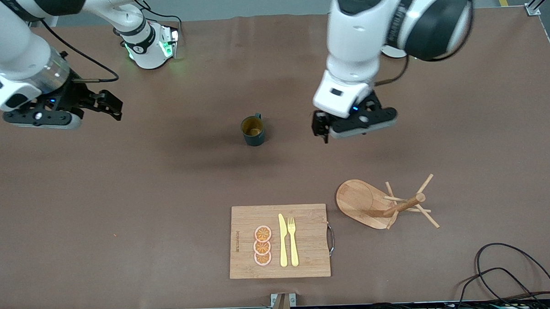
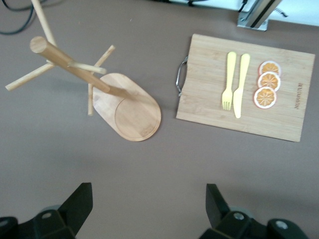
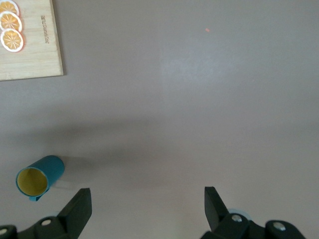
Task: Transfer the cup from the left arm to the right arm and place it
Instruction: 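Open the left gripper and raise it off the mug, then withdraw the left gripper while the right gripper reaches the mug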
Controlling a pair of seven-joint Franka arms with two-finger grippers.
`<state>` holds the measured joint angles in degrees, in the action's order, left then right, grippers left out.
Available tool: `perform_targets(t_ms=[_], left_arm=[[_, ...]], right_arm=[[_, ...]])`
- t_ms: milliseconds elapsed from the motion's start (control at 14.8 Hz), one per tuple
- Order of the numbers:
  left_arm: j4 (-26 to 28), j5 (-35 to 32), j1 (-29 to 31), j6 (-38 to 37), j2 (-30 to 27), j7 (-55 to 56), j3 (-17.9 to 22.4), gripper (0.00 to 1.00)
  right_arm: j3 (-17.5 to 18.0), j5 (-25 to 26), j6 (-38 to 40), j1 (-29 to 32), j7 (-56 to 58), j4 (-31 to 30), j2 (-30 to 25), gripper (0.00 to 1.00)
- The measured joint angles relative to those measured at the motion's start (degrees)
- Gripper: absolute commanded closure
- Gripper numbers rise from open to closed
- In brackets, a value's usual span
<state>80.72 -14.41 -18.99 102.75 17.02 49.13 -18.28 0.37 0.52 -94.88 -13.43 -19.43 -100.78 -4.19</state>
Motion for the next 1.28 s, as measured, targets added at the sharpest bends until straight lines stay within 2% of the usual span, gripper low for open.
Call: perform_targets(t_ms=[338, 608, 945, 1080, 1283], left_arm=[[-0.11, 4.38, 6.06, -5.40, -1.41, -10.68, 0.14, 0.00], [-0.43, 6.16, 11.57, -8.52, -2.81, -22.42, 0.77, 0.00], [-0.45, 7.48, 18.72, -10.18, -6.33, -39.01, 1.94, 0.00], [-0.42, 8.46, 19.90, -10.76, -7.84, -46.09, 4.65, 0.00], [-0.36, 12.03, 20.06, -11.41, -9.78, -54.98, 11.28, 0.00]], right_arm=[[0.04, -0.59, -6.53, -5.07, -3.45, -8.53, -2.74, 0.00], [0.04, -0.68, -18.09, -10.76, -10.63, -16.50, -2.61, 0.00], [0.02, -0.68, -22.90, -16.77, -17.12, -18.80, 0.61, 0.00], [0.01, -0.66, -24.45, -19.01, -19.94, -18.84, 3.03, 0.00], [0.02, -0.64, -26.93, -21.76, -22.03, -18.91, 6.14, 0.00]])
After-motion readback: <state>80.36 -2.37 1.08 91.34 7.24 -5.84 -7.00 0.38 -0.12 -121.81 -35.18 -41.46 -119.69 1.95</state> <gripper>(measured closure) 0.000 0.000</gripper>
